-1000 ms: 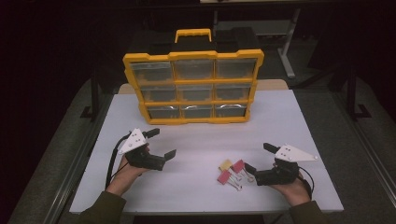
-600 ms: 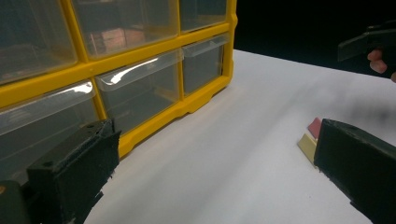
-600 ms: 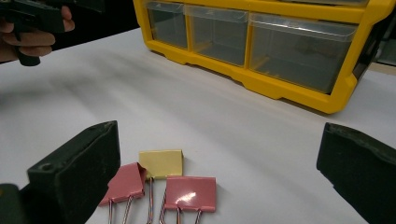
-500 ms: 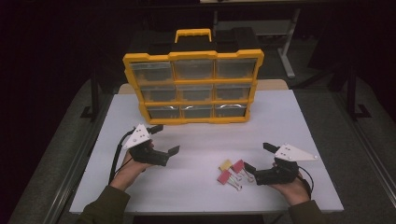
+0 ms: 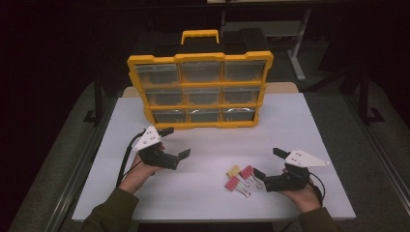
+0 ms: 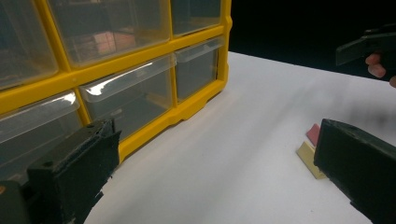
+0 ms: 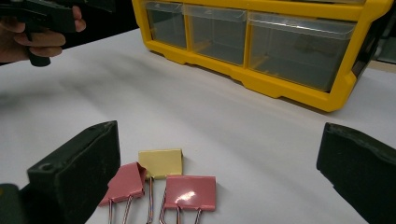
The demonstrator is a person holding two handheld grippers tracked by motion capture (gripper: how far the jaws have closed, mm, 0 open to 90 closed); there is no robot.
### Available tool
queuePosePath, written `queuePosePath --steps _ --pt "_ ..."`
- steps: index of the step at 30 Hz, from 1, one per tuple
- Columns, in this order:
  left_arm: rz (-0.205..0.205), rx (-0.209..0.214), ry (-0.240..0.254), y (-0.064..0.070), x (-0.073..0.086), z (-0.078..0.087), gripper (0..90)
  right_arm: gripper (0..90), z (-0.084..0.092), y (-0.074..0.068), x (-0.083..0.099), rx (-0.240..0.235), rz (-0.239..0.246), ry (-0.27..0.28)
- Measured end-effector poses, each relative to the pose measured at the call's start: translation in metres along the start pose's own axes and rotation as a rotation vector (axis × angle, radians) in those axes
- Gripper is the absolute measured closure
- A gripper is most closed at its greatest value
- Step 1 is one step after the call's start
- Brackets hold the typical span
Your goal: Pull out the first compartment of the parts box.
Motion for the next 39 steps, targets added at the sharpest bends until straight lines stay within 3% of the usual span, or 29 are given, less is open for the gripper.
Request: queuePosePath --steps 39 --pt "-0.028 0.007 0.01 -0.012 -0.009 -0.037 0.0 0.0 0.001 0.003 0.001 0.009 -0.014 0.003"
Point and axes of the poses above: each handheld gripper's, and its own axes: z roughly backward along the jaws, x roughly out of its underside, y roughly to its right, the point moved 7 cm from there along -z, roughly forward along the jaws, and after that the axes turned 1 degree about y, right-handed, at the moved point
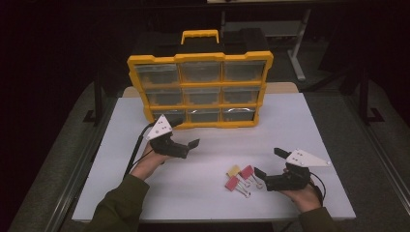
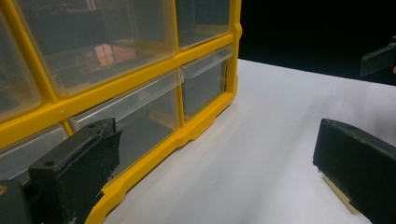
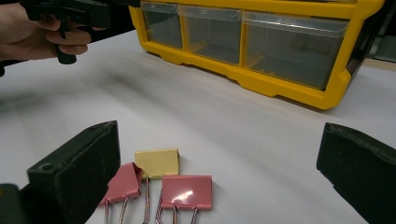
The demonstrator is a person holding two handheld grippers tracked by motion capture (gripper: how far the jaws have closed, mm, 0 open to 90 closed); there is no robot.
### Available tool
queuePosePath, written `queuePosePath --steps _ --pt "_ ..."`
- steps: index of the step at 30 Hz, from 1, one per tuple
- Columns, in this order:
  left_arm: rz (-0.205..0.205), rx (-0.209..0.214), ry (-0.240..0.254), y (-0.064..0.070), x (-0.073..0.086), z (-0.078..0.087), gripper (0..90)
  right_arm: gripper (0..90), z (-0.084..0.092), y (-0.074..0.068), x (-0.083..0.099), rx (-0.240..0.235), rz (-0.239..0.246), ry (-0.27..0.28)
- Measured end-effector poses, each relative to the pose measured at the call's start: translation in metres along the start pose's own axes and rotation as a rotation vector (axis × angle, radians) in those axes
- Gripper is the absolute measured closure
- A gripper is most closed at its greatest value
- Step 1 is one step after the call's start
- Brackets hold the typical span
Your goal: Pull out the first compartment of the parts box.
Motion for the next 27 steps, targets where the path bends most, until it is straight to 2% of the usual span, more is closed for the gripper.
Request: queuePosePath --steps 11,15,27 --pt "-0.009 0.01 -0.004 -0.002 0.001 -0.012 0.0 0.0 -0.001 0.0 0.001 0.001 -0.003 -0.003" --pt "0.008 0.013 0.008 -0.002 0.0 -0.017 0.0 0.0 -0.001 0.001 0.001 0.0 0.0 -0.002" --pt "0.014 0.022 0.011 -0.005 -0.001 -0.028 0.0 0.0 -0.002 0.002 0.002 -0.001 -0.01 -0.004"
Point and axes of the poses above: each handheld gripper's, and its own axes: z roughly backward along the jaws, x roughly out of its underside, y roughly to its right, the point moved 7 cm from there along -z, roughly forward along the jaws, and after that the axes turned 1 degree about y, right-handed, at the moved point
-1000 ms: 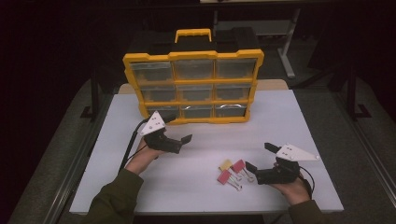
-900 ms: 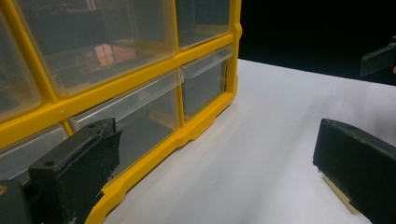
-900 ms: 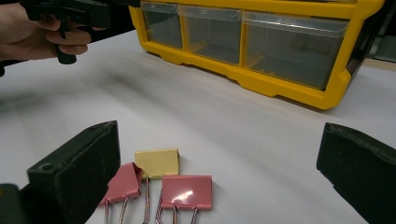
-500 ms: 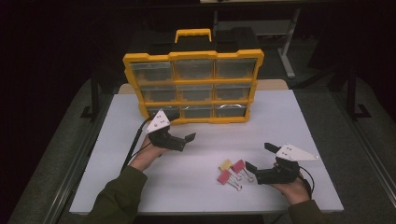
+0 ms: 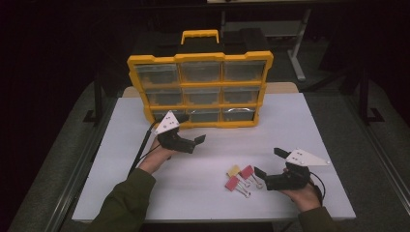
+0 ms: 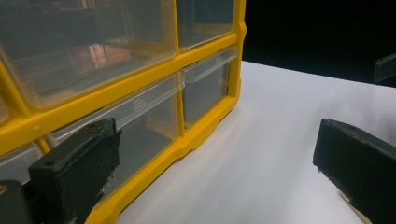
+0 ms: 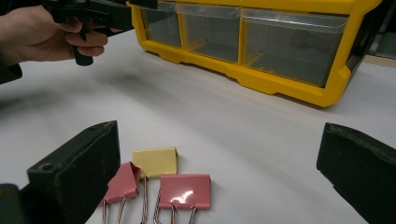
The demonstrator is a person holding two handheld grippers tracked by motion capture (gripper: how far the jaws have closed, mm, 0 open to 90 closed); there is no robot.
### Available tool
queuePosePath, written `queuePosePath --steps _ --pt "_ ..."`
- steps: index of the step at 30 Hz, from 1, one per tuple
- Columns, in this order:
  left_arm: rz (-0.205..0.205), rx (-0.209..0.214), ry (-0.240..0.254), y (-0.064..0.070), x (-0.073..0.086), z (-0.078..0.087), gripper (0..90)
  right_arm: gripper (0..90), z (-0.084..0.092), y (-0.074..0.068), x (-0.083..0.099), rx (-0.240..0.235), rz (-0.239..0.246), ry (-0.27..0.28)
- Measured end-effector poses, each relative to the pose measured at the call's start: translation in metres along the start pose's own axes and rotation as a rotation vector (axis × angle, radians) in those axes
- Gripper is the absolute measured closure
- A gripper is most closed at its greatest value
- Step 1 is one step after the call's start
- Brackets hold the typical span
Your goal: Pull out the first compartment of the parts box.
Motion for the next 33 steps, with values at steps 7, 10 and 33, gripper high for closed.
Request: queuePosePath --steps 7,10,33 --pt "0.01 0.01 0.012 -0.003 0.0 -0.009 0.0 0.0 0.0 0.002 0.0 0.0 -0.007 -0.001" --pt "0.005 0.013 0.005 -0.003 0.002 -0.011 0.0 0.0 0.0 0.002 0.0 0.0 -0.012 0.002" --pt "-0.142 -0.028 -0.033 -0.002 0.007 -0.012 0.0 0.0 0.001 0.006 0.001 0.004 -0.025 0.009"
Point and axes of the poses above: each handheld gripper's, and its own axes: z roughly backward along the jaws, x roughly out of its underside, y roughly to its right, the point moved 7 cm from there along -z, roughly forward along the jaws, and after that the axes turned 1 degree about y, right-handed, at the moved point
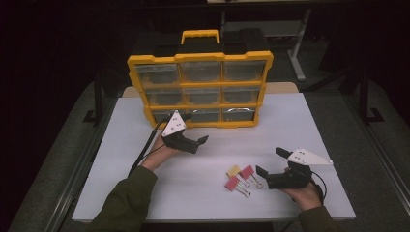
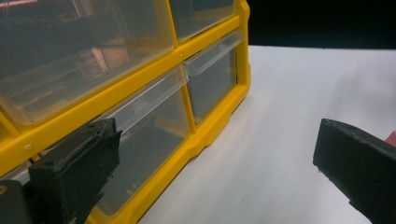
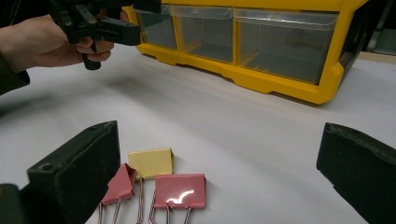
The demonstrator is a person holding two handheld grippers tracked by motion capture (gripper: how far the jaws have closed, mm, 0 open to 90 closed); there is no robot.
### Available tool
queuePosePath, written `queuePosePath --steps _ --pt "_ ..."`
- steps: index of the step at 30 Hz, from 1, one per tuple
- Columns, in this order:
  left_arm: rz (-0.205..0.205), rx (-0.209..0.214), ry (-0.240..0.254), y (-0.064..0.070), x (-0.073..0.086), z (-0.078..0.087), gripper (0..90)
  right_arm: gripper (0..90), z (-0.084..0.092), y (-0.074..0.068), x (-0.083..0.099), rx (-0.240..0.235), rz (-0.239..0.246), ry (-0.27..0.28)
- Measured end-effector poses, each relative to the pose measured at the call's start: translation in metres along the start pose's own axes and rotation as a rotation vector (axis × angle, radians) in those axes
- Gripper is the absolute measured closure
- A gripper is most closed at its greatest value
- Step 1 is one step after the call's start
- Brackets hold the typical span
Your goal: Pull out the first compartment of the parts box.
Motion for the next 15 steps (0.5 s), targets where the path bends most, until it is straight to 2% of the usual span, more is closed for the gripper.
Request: queuePosePath --steps 2,10,15 --pt "-0.027 -0.006 -0.009 0.0002 0.0014 0.0 0.0 0.0 0.0002 0.0001 -0.0001 -0.001 0.001 0.001" --pt "-0.091 -0.019 -0.021 0.0016 0.0018 -0.0002 0.0 0.0 0.0008 -0.0001 -0.0003 -0.001 0.001 0.001" --pt "-0.108 -0.026 -0.02 0.0005 0.0013 0.0006 0.0 0.0 0.0011 -0.0007 0.0 -0.003 0.008 0.0"
Point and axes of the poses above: each handheld gripper's, and its own axes: z roughly backward along the jaws, x roughly out of its underside, y roughly to its right, the point moved 7 cm from there along -z, roughly forward along the jaws, and after that the axes turned 1 degree about y, right-handed, at the moved point
